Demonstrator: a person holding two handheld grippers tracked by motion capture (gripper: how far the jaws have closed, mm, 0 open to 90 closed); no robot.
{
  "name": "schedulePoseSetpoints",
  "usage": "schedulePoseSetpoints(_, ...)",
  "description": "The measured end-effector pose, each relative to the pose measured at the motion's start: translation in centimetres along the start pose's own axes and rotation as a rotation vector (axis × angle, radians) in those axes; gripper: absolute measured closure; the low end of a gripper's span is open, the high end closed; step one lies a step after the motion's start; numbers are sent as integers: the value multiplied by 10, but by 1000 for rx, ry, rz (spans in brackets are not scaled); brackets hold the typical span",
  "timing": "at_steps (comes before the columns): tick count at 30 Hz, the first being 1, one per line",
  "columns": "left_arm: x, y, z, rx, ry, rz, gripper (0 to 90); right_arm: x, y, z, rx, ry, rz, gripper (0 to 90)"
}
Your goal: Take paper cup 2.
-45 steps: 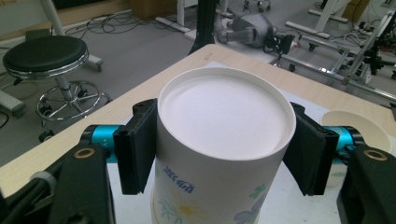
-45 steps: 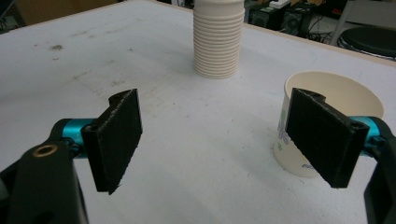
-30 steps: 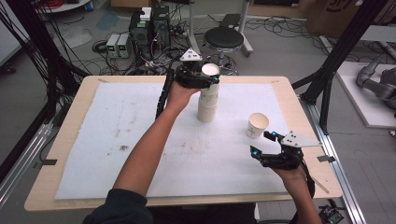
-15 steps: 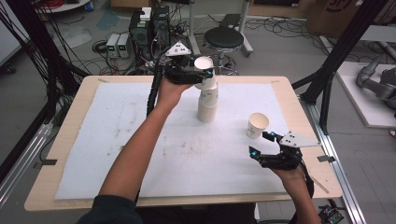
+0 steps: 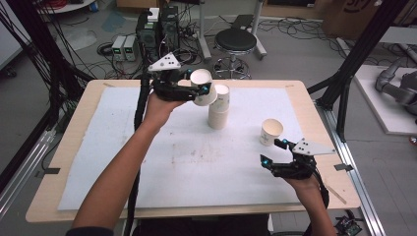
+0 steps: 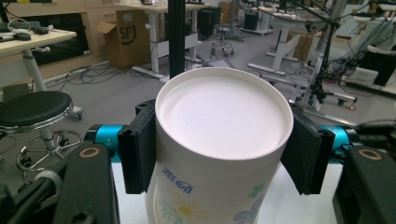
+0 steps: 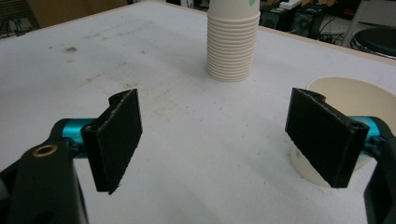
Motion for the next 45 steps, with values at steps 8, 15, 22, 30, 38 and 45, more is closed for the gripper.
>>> schedulePoseSetpoints(8, 17, -28, -14, -4, 18, -28, 355, -6, 3, 1, -5, -4, 21, 190)
schedulePoseSetpoints(15, 28, -51, -41, -6, -1, -42, 353, -11, 9, -4, -21, -8, 33, 190)
schedulePoseSetpoints(22, 37, -70, -64, 21, -16, -25, 352, -16, 13, -7, -35, -22, 45, 190)
schedulePoseSetpoints(30, 46, -81, -98, -3, -34, -8, 351, -24, 18, -7, -28, -6, 93, 189)
schedulePoseSetpoints(38, 53, -86, -119, 6, -48, -15, 349, -32, 25, -9, -46, -27, 116, 190)
schedulePoseSetpoints(45, 55, -88, -125, 11, -62, -22, 349, -37, 28, -7, -46, -35, 129, 190)
Point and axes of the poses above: each handheld gripper's, and its own axes: y roughly forward along the jaws, z roughly out of its top, x roughly to its right, the point moved 9 cm from there along y, roughly forward along the jaws, and after that the axes turned 8 degrees about -z, right-handed, at the moved point
